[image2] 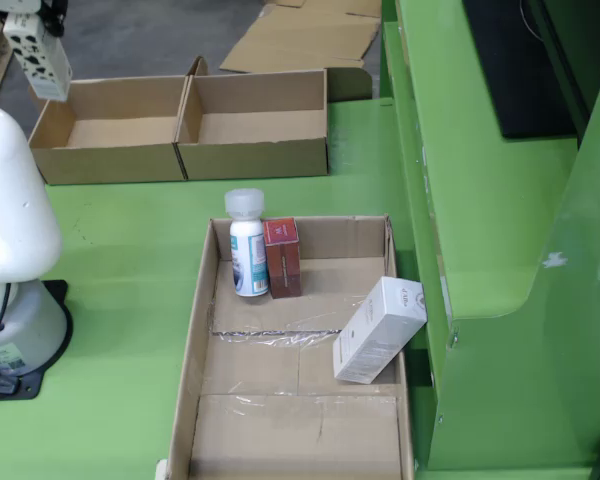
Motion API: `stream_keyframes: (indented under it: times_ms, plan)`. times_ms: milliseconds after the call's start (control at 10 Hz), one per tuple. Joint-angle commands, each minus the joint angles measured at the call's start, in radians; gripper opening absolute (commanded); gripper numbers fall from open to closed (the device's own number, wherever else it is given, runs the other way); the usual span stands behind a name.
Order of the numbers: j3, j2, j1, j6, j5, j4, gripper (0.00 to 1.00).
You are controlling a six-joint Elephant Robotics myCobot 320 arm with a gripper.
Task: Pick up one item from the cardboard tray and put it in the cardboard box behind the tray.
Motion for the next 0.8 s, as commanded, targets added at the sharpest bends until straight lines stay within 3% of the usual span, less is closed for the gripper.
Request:
stream_keyframes:
  times_ms: [0, 100, 200, 700]
  plan:
    - [-0.404, 0.025, -0.042, -0.028, -0.008, -0.067, 0.00]
    - [-0.271, -0.080, -0.090, -0.081, -0.004, -0.114, 0.00]
    - [0.168, -0.354, -0.164, -0.170, 0.012, -0.297, 0.00]
    - [0.262, -0.544, -0.293, -0.272, 0.046, -0.127, 0.00]
